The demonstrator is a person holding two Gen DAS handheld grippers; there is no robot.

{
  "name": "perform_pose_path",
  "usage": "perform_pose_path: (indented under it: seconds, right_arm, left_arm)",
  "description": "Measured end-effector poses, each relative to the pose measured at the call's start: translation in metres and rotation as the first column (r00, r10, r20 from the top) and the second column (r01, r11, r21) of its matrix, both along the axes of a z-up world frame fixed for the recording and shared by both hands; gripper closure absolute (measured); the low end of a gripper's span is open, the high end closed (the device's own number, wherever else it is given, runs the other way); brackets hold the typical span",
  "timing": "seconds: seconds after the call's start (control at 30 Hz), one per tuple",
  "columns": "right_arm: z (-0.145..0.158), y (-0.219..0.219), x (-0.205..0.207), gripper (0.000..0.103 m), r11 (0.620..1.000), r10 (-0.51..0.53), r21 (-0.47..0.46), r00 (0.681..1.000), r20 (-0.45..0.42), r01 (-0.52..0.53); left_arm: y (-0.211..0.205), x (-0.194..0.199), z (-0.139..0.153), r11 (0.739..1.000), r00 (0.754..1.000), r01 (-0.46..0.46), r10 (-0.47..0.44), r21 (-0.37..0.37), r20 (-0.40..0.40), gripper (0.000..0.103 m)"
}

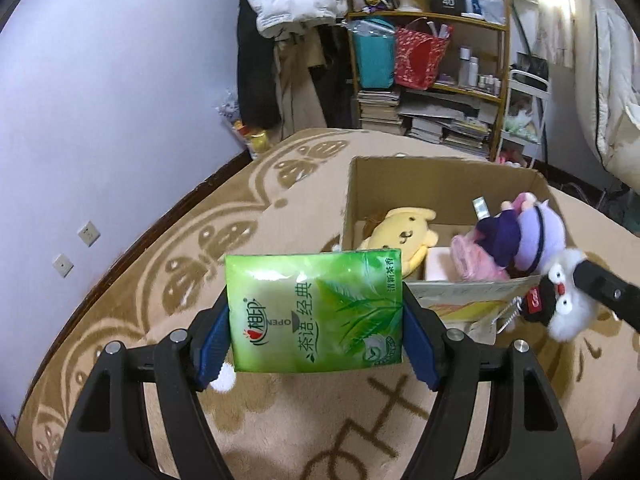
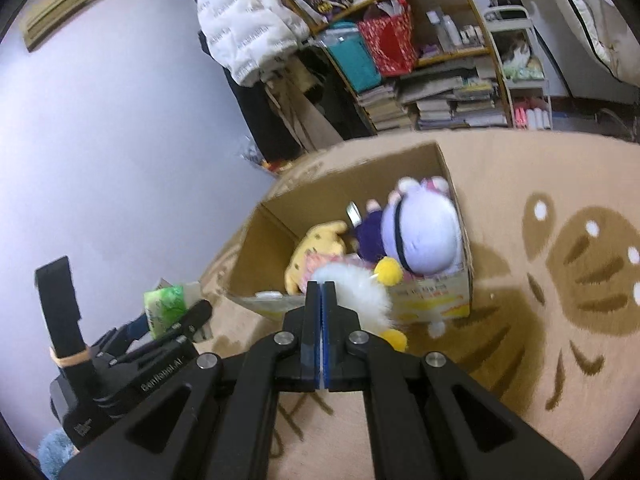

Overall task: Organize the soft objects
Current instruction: 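Carry the tissue pack and fluffy plush over the box and release both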

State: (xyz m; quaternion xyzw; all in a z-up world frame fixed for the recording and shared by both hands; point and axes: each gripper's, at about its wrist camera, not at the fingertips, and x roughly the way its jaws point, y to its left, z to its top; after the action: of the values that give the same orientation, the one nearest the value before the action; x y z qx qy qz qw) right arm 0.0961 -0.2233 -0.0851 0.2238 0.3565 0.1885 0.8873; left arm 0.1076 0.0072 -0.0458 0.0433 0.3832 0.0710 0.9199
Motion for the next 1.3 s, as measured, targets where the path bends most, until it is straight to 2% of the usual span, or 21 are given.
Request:
perform_pose_path:
  seconds: [0.2,0.43,0.73,0.83,0.93,1.07,1.3]
  right_arm:
    - [0.027,0.001,0.005,0.101,1.000,0.014,0.022,0.998,0.059,-0.015]
    - [0.053,0.006,0.020,0.101,1.000,0.026,0.013,0.993,0.116,-0.027]
    - [0.068,0.015,0.048,0.101,1.000,0.029,-0.004,0.987,0.155,-0.028]
    - [0.068,0.018,0.056,0.101,1.000,0.026,-0.018,0.987,0.160,-0.024]
    - [0.065,0.024,0.068,0.101,0.997,0.031,-0.070,0.988,0.151,-0.020]
    - [0.051,0.028,0.079,0.101,0.997,0.044,-0.064,0.994,0.100,-0.038]
    - [0.025,0.024,0.081,0.101,0.999,0.030,-0.037,0.999,0.028,-0.029]
  left_arm:
    - [-0.005,0.004,0.017,0.999,0.998,0.023,-0.025,0.046,0.050,0.029]
    - [-0.004,0.024,0.032,0.999,0.997,0.043,-0.045,0.027,0.061,0.029]
    - [-0.001,0.051,0.048,0.998,0.994,0.048,-0.051,0.041,0.099,0.029]
    - [0.000,0.058,0.050,0.998,0.993,0.050,-0.054,0.034,0.107,0.029]
    - [0.000,0.063,0.047,0.998,0.993,0.058,-0.059,0.012,0.102,0.029]
    - [-0.004,0.067,0.035,0.996,0.993,0.090,-0.089,-0.014,0.083,0.029]
    - [-0.026,0.065,0.012,0.983,0.983,0.173,-0.176,0.057,0.052,0.029]
